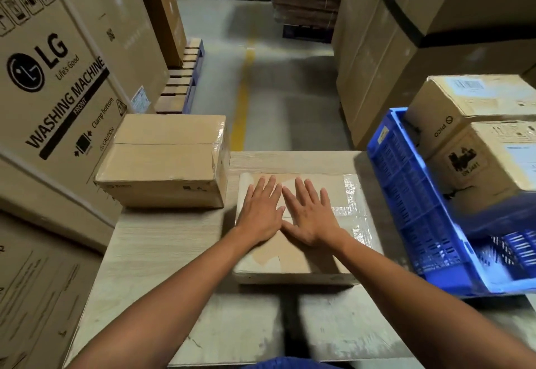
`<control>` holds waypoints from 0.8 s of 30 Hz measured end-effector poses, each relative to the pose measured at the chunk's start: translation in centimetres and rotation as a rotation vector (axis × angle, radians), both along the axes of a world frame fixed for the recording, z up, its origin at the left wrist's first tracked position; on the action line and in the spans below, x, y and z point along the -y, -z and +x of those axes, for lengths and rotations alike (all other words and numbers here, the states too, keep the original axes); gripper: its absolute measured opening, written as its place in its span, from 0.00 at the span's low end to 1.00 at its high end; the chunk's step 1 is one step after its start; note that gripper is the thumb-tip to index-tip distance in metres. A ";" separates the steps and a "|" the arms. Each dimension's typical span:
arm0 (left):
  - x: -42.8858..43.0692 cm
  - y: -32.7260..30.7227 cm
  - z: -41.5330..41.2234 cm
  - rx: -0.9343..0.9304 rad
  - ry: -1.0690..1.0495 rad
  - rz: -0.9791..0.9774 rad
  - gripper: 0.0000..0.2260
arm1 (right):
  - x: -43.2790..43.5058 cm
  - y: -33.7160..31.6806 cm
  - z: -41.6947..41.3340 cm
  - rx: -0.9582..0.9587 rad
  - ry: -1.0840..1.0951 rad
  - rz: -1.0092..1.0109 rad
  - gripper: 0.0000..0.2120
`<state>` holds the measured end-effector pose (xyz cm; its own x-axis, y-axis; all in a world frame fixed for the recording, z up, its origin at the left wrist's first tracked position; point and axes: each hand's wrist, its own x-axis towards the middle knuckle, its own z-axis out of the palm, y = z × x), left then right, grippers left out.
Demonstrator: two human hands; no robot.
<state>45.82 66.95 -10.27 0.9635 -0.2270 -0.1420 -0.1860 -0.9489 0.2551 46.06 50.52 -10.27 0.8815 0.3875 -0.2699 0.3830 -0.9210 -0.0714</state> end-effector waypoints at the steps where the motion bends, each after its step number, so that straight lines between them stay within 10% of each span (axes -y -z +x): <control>1: 0.0 -0.3 0.3 -0.017 -0.005 0.006 0.27 | 0.0 -0.1 0.4 -0.019 0.001 0.017 0.45; 24: 3.9 0.0 -5.5 0.052 0.104 0.004 0.24 | 2.6 0.6 -6.3 0.234 0.216 0.262 0.26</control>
